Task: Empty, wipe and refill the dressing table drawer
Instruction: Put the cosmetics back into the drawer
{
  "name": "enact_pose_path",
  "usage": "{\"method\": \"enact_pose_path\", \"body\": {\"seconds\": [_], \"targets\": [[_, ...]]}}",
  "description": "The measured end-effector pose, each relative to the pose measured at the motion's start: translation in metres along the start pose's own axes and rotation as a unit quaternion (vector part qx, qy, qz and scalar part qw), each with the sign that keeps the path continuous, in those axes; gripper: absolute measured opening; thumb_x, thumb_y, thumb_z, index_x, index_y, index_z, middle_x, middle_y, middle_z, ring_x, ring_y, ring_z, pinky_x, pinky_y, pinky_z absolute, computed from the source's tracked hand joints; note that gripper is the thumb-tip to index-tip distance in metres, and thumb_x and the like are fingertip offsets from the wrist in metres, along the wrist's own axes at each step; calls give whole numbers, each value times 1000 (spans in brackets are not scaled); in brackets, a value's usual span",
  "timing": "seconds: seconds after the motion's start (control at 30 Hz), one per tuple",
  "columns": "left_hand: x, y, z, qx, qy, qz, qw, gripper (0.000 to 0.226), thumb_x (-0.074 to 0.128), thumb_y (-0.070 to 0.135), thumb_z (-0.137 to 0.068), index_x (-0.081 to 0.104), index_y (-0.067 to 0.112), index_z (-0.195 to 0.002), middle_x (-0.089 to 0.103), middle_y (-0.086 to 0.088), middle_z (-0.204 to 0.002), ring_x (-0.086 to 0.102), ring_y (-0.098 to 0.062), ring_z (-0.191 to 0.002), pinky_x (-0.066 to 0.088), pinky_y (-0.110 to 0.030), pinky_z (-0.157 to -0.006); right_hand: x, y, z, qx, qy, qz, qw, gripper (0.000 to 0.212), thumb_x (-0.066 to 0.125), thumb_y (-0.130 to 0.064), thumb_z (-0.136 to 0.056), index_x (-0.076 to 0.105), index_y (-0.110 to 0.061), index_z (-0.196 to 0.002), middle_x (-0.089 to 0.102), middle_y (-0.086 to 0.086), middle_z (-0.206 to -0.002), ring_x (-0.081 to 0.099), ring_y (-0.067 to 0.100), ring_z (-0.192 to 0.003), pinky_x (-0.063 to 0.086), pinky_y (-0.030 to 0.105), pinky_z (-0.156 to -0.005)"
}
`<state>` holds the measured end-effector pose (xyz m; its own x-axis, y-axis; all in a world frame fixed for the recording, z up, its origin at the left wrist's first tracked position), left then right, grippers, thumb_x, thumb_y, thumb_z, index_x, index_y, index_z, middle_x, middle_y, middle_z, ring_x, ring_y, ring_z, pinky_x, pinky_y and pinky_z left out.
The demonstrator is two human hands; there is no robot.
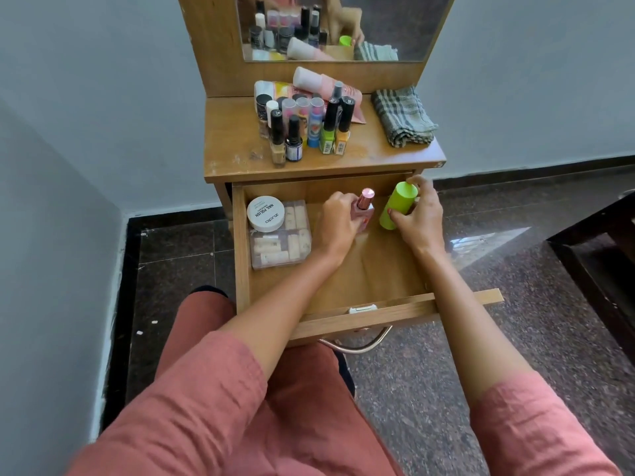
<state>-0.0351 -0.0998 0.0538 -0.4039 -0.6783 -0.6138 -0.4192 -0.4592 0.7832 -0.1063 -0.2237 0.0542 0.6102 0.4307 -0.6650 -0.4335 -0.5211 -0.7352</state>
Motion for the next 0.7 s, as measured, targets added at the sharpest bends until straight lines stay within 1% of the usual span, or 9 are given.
{"method": "enact_pose_path", "body": {"seconds": [0.1,0.2,0.23,0.33,0.43,0.5,0.57,0.7], "targets": [[11,-2,-8,-1,1,-4,1000,24,65,12,-83,65,3,-104,62,-13,-102,58,-23,-92,31,-17,-66,5,4,-7,-5,6,34,999,52,65,-1,-73,45,-5,-121,54,19,-116,49,31,-110,40,34,-91],[20,-2,-18,0,6,-7,1000,24,65,12,-82,65,3,-105,63,-14,-102,58,-23,-93,31,-14,-66,10,7,-14,25,25,98,995,54,68,-10,-73,44,-9,-122,55,21,-112,46,35,-109,37,38,-91],[23,-2,-21,-3,8,-5,1000,24,66,12,-82,65,4,-104,63,-14,-101,59,-23,-92,32,-15,-66,11,7,-16,36,30,110,993,54,68,-11,-74,43,-10,-123,55,21,-113,45,35,-109,36,37,-91],[31,-2,-30,-9,15,3,1000,21,67,12,-80,66,3,-99,63,-15,-97,59,-26,-89,38,-23,-68,15,8,-24,45,40,129,990,53,65,-12,-76,42,-9,-124,54,20,-115,44,34,-112,31,36,-93],[37,-2,-36,-14,21,5,1000,17,68,10,-79,66,2,-95,64,-15,-96,59,-26,-88,36,-20,-68,18,10,-30,54,47,130,989,51,64,-13,-77,42,-9,-123,53,19,-117,43,32,-113,29,35,-95],[40,-2,-39,-14,25,4,1000,18,68,8,-78,66,3,-95,64,-14,-98,60,-25,-90,38,-20,-70,20,11,-30,54,57,130,988,49,63,-13,-78,42,-10,-123,53,18,-116,43,32,-112,29,35,-95],[43,-2,-42,-13,29,3,999,19,69,8,-78,66,3,-96,65,-14,-100,60,-26,-92,41,-23,-72,22,11,-30,42,69,144,986,48,63,-12,-78,43,-10,-122,53,17,-115,43,31,-111,30,36,-95],[46,-1,-45,-14,36,-1,999,18,67,10,-79,66,3,-96,65,-14,-101,61,-27,-93,41,-25,-72,22,11,-31,26,86,197,976,49,64,-15,-80,44,-8,-124,43,15,-127,44,32,-115,34,42,-98]]}}
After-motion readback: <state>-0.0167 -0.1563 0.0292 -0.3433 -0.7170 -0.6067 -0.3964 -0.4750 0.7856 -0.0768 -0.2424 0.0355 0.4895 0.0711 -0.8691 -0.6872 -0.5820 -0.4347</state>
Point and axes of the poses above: each hand's wrist, its own z-axis away from the middle knuckle, its own x-axis out of the palm, y = z × x, the point moved 2 cm from there along -z, towards the middle knuckle
